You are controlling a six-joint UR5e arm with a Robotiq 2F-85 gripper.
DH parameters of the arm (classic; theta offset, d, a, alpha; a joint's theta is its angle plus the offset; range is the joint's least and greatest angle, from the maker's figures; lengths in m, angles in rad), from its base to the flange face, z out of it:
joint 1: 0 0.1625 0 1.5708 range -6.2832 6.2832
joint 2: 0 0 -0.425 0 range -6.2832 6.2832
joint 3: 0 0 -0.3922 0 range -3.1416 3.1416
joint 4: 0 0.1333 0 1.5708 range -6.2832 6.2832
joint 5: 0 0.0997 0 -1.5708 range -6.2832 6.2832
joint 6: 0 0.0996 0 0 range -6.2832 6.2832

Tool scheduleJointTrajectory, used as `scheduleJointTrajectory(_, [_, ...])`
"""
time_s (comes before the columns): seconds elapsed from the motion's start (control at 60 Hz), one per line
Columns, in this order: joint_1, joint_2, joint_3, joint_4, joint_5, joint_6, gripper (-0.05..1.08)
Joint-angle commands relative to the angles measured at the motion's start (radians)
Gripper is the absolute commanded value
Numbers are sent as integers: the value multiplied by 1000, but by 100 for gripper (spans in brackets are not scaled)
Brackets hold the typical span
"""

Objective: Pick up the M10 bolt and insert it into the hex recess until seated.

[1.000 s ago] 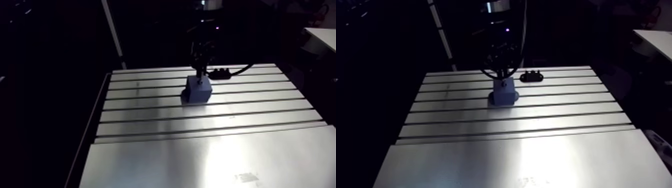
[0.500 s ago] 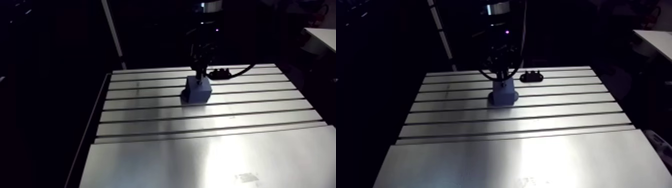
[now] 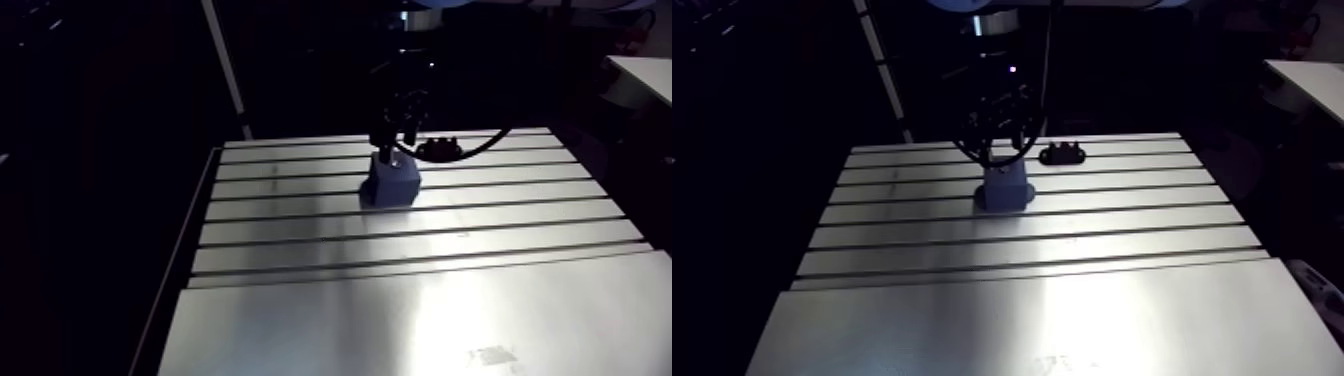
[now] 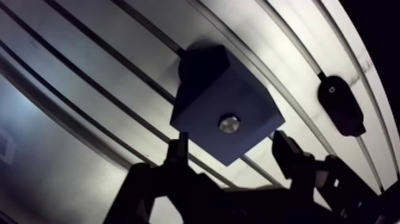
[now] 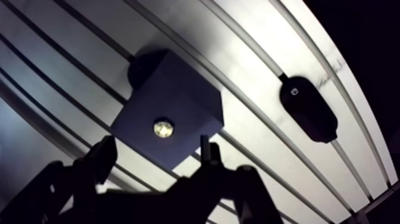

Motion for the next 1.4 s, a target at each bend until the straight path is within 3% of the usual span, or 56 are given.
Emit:
scheduleJointTrajectory(0.017, [-6, -2, 1, -20, 4, 0, 2])
scheduleJointTrajectory(0.183, [-7, -6, -2, -25, 13, 7, 3])
scheduleJointTrajectory(0.333, [-7, -22, -17, -23, 33, 25, 7])
scheduleJointTrajectory(0.533, [-10, -59, -22, -18, 32, 88, 16])
scheduleJointTrajectory(0.667, [-21, -81, -41, 1, 29, 278, 49])
scheduleJointTrajectory(0.75, [-23, -82, -55, 33, 29, 354, 63])
scheduleJointTrajectory(0.767, [-27, -82, -61, 51, 31, 394, 72])
scheduleJointTrajectory(0.817, [-30, -82, -67, 71, 33, 435, 79])
scheduleJointTrajectory(0.833, [-32, -82, -71, 91, 35, 479, 88])
scheduleJointTrajectory(0.95, [-25, -77, -57, 122, 45, 593, 105])
scheduleJointTrajectory(1.0, [-24, -76, -52, 121, 52, 599, 107])
scheduleJointTrajectory(1.017, [-30, -75, -44, 118, 64, 604, 108])
scheduleJointTrajectory(1.033, [-30, -75, -44, 118, 64, 604, 108])
scheduleJointTrajectory(1.05, [-32, -74, -40, 117, 78, 606, 108])
scheduleJointTrajectory(1.117, [-32, -70, -38, 117, 97, 616, 107])
scheduleJointTrajectory(1.167, [-32, -68, -36, 117, 98, 626, 106])
scheduleJointTrajectory(1.217, [-32, -68, -35, 115, 87, 647, 106])
scheduleJointTrajectory(1.4, [-39, -71, -7, 53, 87, 709, 108])
